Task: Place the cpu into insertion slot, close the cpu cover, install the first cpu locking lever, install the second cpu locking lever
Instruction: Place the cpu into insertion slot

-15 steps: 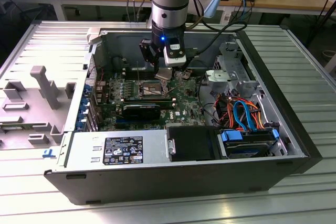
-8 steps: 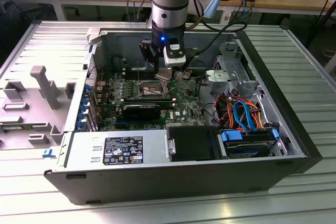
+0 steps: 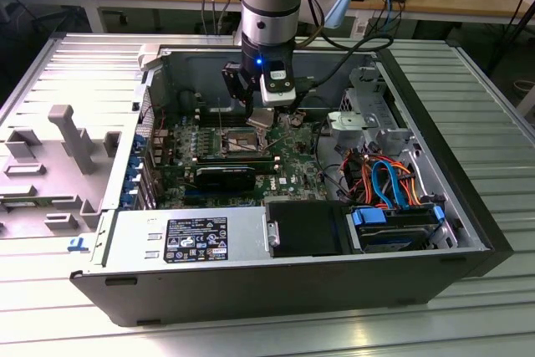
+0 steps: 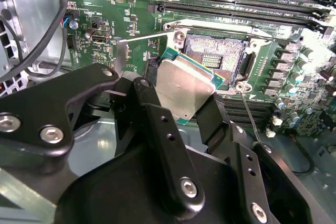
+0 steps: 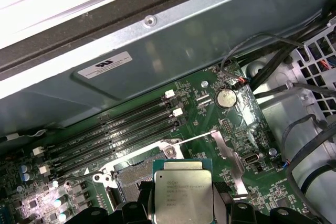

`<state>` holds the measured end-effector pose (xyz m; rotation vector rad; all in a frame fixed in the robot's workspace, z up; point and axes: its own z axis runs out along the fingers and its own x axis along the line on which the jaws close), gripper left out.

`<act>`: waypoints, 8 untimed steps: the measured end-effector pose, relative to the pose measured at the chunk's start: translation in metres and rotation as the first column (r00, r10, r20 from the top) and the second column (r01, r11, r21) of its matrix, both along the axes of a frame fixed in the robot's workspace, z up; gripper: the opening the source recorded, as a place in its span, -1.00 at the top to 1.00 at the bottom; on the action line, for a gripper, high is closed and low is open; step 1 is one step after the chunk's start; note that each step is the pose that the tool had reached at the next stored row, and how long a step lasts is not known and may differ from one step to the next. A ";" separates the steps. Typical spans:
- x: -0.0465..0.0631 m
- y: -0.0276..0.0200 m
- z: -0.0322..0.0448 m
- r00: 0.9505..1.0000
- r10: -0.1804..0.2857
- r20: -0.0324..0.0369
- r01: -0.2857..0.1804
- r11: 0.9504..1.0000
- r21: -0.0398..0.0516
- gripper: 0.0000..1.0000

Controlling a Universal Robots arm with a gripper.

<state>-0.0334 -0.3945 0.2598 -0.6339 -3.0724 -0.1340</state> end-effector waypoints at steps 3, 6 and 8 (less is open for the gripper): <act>0.000 0.0000 -0.0001 1.000 -0.003 0.000 0.003 1.000 0.000 -0.08; 0.000 0.0000 -0.0001 1.000 -0.008 0.000 0.008 1.000 0.000 -0.08; 0.000 0.0000 -0.0002 1.000 -0.009 0.000 0.009 1.000 0.000 -0.08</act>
